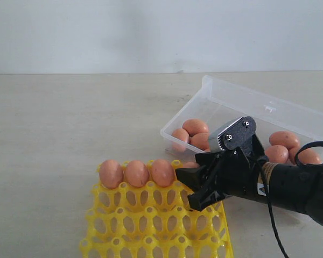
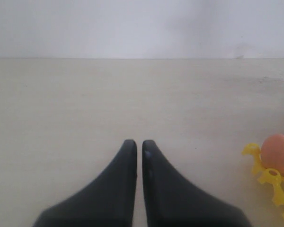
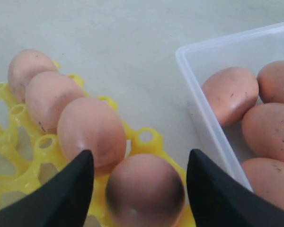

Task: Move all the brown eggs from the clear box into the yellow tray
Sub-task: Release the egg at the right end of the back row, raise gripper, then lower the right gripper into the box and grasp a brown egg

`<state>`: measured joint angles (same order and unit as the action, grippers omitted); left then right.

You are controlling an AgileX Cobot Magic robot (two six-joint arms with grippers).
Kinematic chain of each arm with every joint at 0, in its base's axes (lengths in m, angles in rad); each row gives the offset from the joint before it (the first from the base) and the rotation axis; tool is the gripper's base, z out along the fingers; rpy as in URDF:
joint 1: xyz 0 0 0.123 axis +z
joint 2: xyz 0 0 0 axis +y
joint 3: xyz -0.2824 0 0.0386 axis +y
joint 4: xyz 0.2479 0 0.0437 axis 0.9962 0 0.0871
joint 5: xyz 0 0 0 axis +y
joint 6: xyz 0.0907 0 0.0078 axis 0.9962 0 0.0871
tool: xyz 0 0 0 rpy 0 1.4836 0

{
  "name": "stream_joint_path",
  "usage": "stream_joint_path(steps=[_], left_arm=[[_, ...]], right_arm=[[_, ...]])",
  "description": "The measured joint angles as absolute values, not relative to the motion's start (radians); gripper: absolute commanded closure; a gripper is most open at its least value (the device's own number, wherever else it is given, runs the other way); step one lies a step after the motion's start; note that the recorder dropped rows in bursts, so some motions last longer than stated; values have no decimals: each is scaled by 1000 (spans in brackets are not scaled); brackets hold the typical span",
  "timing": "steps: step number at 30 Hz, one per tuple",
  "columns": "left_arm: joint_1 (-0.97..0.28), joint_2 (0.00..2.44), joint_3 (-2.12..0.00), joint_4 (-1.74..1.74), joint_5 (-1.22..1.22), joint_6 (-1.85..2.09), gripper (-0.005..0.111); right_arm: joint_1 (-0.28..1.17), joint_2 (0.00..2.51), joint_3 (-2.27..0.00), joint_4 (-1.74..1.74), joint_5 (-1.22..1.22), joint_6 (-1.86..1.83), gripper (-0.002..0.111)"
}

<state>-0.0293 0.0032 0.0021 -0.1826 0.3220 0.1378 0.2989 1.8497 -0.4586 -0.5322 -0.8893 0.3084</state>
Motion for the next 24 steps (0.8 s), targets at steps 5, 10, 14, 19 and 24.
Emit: stream_joint_path(steps=[5, 10, 14, 19, 24], left_arm=[[-29, 3, 2, -183, 322, 138, 103], [-29, 3, 2, -183, 322, 138, 103], [-29, 3, 2, -183, 322, 138, 103], [-29, 3, 2, -183, 322, 138, 103], [-29, 3, 2, -183, 322, 138, 103]], right_arm=[[299, 1850, -459, -532, -931, 303, 57], [301, 1765, -457, -443, -1074, 301, 57], [301, 1610, -466, -99, -1067, 301, 73], [232, 1472, -658, 7, -397, 178, 86], [224, 1591, -1215, -92, 596, 0, 80]])
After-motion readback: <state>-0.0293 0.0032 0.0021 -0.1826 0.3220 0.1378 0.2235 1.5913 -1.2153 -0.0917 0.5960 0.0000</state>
